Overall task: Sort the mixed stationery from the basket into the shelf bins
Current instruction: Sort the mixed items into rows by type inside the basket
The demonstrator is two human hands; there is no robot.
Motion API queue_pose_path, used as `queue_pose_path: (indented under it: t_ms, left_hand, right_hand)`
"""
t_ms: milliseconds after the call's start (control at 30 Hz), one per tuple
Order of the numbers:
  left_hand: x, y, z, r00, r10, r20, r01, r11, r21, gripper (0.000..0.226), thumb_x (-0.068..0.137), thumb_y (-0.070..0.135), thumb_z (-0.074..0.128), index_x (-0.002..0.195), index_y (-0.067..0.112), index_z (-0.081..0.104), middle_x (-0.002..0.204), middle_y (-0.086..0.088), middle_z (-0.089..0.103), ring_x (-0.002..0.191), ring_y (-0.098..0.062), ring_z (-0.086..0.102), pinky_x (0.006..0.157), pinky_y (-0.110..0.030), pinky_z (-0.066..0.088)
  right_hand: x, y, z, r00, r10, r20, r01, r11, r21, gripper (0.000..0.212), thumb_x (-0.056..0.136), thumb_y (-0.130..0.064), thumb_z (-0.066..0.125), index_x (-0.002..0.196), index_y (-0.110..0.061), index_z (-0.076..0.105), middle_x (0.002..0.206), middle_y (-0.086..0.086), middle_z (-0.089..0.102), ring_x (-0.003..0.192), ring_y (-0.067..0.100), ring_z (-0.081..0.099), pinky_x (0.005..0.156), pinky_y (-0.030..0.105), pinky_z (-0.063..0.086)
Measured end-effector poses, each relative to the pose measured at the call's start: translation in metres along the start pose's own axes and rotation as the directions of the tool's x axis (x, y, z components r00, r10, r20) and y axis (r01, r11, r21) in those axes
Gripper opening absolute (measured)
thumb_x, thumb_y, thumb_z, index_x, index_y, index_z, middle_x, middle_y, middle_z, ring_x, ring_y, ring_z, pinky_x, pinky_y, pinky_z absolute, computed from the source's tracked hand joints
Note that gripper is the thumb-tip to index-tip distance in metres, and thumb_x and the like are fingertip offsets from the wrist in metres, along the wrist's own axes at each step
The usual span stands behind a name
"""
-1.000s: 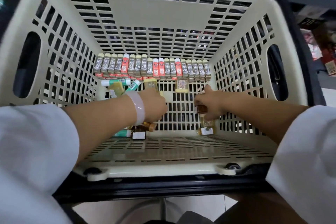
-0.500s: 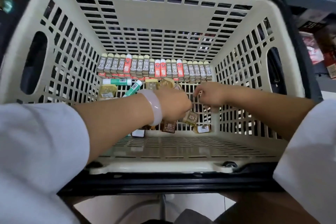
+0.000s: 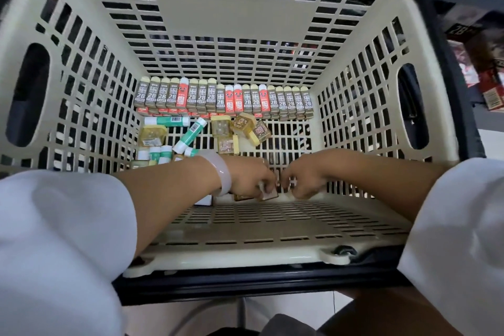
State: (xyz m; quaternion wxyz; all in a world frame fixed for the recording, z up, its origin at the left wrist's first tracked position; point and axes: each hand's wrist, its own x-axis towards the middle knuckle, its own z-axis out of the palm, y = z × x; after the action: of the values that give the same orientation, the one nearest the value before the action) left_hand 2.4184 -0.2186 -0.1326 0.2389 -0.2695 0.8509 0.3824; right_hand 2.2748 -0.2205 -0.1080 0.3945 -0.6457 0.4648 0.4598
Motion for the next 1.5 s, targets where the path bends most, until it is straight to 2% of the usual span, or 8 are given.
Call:
queue_pose_path:
  t_ms: [100,267,433,833,1067,1233,1367,1500]
  left_hand:
    - [0.000,0.003,0.003,0.999,0.046,0.017,-0.045,0.998,-0.048,0.026,0.088,0.013,0.058,0.113,0.008,0.058,0.124,-0.008,0.045,0.109,-0.025,0.048,0.087,-0.026,0.038]
    - [0.003,0.005,0.001,1.000,-0.004,-0.001,0.004,0.996,-0.091,0.033,0.084,0.013,0.061,0.115,0.013,0.050,0.115,-0.010,0.052,0.101,-0.029,0.051,0.085,-0.040,0.045]
    - [0.002,0.005,0.002,0.993,-0.117,0.000,0.114,0.971,-0.209,0.051,0.083,0.013,0.065,0.127,0.018,0.041,0.112,-0.002,0.050,0.093,-0.020,0.047,0.073,-0.029,0.039]
    - [-0.014,-0.020,-0.018,0.907,-0.319,-0.276,0.163,0.868,-0.469,0.033,0.080,0.018,0.070,0.108,0.012,0.054,0.103,-0.001,0.056,0.092,-0.019,0.055,0.071,-0.027,0.047]
    - [-0.008,-0.017,-0.017,0.871,-0.311,-0.382,0.060,0.837,-0.544,0.034,0.075,0.024,0.075,0.083,0.024,0.042,0.088,0.006,0.052,0.079,-0.012,0.051,0.064,-0.023,0.042]
    - [-0.014,-0.018,-0.018,0.862,-0.373,-0.344,0.016,0.697,-0.716,0.036,0.077,0.015,0.073,0.090,0.021,0.040,0.099,-0.004,0.059,0.091,-0.018,0.057,0.082,-0.035,0.048]
    - [-0.015,-0.017,-0.008,0.962,-0.190,-0.194,0.157,0.972,-0.173,0.031,0.084,0.022,0.065,0.110,0.012,0.052,0.104,-0.003,0.058,0.095,-0.020,0.056,0.082,-0.032,0.050]
    - [-0.009,-0.011,0.004,0.990,-0.136,-0.022,0.138,0.970,0.201,0.024,0.086,0.021,0.058,0.106,0.008,0.055,0.098,-0.008,0.057,0.089,-0.027,0.055,0.069,-0.034,0.042]
  right_hand:
    - [0.000,0.003,-0.003,0.996,0.005,0.085,0.005,0.992,-0.123,0.053,0.087,-0.005,0.048,0.137,-0.023,0.042,0.136,0.012,0.046,0.118,0.031,0.053,0.098,0.041,0.046]
    - [-0.002,0.005,-0.011,0.993,-0.076,-0.086,0.060,0.982,-0.177,0.016,0.085,-0.007,0.056,0.094,-0.019,0.050,0.098,0.003,0.054,0.081,0.019,0.055,0.061,0.025,0.047]
    - [-0.005,0.013,-0.010,0.955,-0.083,-0.284,-0.007,0.953,-0.304,0.053,0.079,-0.002,0.062,0.064,-0.027,0.018,0.071,-0.009,0.029,0.066,0.008,0.036,0.049,0.019,0.023]
    - [-0.013,0.012,-0.009,1.000,-0.014,0.017,0.020,0.900,-0.436,0.001,0.089,-0.015,0.055,0.088,-0.015,0.055,0.103,0.003,0.051,0.095,0.018,0.046,0.075,0.028,0.036]
    - [-0.007,0.004,-0.028,0.801,-0.262,-0.538,0.436,0.872,0.224,0.042,0.082,-0.021,0.068,0.117,-0.013,0.047,0.106,0.000,0.057,0.095,0.014,0.053,0.079,0.022,0.042]
    - [-0.009,0.004,-0.032,0.745,-0.297,-0.597,0.394,0.919,0.035,0.040,0.084,-0.025,0.065,0.121,-0.019,0.053,0.112,-0.001,0.062,0.098,0.013,0.054,0.091,0.029,0.041]
    - [-0.014,0.016,-0.027,0.848,-0.230,-0.477,0.188,0.973,-0.134,0.010,0.087,-0.021,0.058,0.095,-0.020,0.054,0.089,-0.007,0.056,0.089,0.016,0.053,0.065,0.019,0.036]
    - [-0.010,0.023,-0.010,0.934,-0.166,-0.316,0.068,0.952,-0.298,0.021,0.083,-0.014,0.061,0.077,-0.024,0.044,0.082,-0.007,0.050,0.086,0.015,0.051,0.068,0.019,0.035]
